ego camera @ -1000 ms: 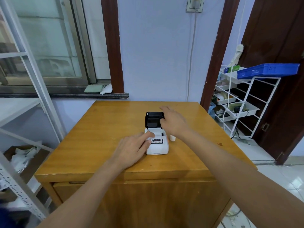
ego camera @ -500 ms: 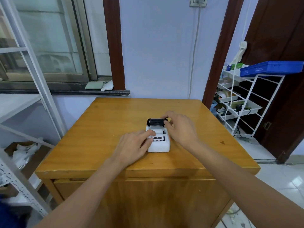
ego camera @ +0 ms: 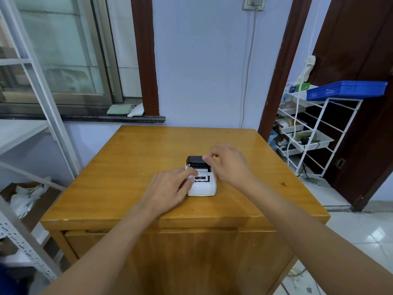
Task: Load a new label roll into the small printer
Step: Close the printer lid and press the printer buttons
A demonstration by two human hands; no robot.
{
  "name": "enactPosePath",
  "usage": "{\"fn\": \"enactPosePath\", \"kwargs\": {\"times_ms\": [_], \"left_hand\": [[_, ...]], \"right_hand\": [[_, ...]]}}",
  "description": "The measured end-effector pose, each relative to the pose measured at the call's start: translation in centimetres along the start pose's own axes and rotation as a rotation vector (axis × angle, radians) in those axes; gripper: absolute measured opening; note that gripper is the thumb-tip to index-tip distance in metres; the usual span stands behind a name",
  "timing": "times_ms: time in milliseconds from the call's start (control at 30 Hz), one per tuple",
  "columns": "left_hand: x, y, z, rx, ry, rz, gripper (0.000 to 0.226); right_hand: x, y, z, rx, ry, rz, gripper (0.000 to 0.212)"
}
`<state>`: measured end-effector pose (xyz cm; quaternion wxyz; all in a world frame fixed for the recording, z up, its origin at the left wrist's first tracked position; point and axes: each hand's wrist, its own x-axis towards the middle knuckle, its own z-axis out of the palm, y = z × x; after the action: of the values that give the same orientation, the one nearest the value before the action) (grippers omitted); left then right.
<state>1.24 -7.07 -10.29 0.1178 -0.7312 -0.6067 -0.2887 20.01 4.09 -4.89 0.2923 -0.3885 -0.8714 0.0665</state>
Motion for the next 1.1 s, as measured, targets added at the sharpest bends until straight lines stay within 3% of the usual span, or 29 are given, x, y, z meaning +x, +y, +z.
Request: {"fn": "enactPosePath", "kwargs": {"times_ms": [133, 233, 367, 567, 733, 1100], "left_hand": [[0.1, -0.1, 0.1, 0.016, -0.023, 0.003, 0.033], [0.2, -0.3, 0.2, 0.022, -0.026, 0.002, 0.033], [0.2, -0.4, 0.3, 0.027, -0.028, 0.012, 0.032], [0.3, -0.3, 0.2, 0.002, -0.016, 0.036, 0.022], [0.2, -0.2, 0.2, -0.013, -0.02, 0.028, 0.025], [0.5, -0.2, 0.0, -0.064, -0.027, -0.027, 0.033]], "right_hand": [[4.0, -0.2, -1.8, 0.154, -0.363, 0.116, 0.007], [6.2, -0.4, -2.8, 0.098, -0.62, 0.166, 0.046], [8.1, -0.4, -2.7, 0.024, -0.791, 0.141, 0.05], [7.4, 0.2, -1.3, 0.028, -0.877, 0.135, 0.053], [7.6, 0.5, -1.4, 0.091, -0.882, 0.185, 0.053], [9.7, -0.7, -1.3, 0.014, -1.069, 0.299, 0.049]]}}
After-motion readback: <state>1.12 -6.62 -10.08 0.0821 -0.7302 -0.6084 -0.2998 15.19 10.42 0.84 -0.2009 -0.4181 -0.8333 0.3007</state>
